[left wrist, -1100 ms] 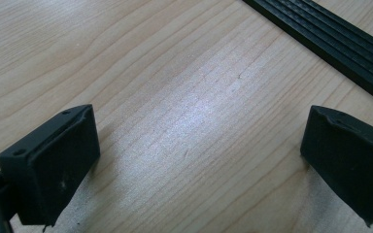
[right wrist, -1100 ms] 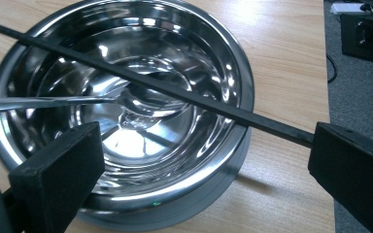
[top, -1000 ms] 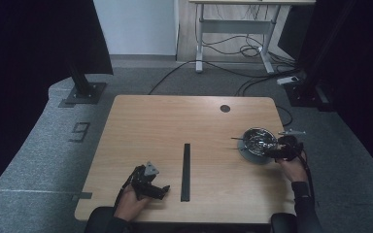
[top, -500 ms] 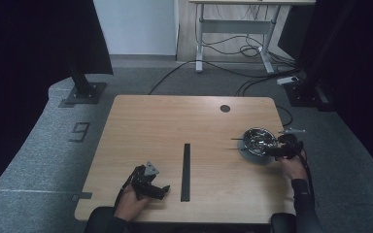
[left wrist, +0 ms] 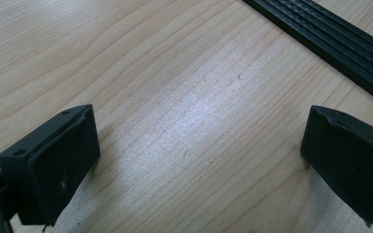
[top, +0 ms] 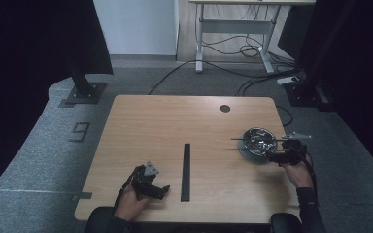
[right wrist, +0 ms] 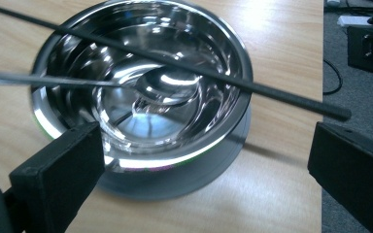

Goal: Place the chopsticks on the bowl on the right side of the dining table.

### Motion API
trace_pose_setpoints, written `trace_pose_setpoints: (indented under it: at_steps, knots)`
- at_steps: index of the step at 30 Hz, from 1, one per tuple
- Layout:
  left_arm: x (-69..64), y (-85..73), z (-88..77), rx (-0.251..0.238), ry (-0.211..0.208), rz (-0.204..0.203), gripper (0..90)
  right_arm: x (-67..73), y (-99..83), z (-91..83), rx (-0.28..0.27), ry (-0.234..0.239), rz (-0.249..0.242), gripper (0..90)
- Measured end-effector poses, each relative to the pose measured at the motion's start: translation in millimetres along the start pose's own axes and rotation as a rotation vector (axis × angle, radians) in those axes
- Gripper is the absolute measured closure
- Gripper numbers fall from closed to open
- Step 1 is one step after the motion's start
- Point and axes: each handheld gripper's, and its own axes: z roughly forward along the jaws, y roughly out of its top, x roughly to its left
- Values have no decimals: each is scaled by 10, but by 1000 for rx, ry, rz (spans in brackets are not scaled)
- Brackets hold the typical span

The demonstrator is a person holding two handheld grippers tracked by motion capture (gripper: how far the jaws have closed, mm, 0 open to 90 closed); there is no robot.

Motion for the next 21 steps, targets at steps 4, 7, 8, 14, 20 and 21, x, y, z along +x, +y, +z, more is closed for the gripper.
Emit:
trace_pose_setpoints:
  at_steps: [4, 7, 8, 14, 20, 21]
  knots:
    - [0, 0, 0, 0, 0, 0, 3, 78, -67, -102, 6, 20, -31, 0]
    - [0, 0, 0, 0, 0, -1, 3, 154, -126, -173, 10, 27, -54, 0]
    - [0, 0, 0, 0, 0, 0, 3, 179, -146, -193, 13, 31, -57, 0]
    - [1, 0, 0, 1, 0, 1, 3, 347, -247, -300, 22, 62, -80, 0]
    - [1, 0, -1, 1, 0, 1, 3, 516, -341, -343, 14, 85, -112, 0]
    - [1, 0, 0, 0, 0, 1, 3, 545, -353, -342, 14, 90, -119, 0]
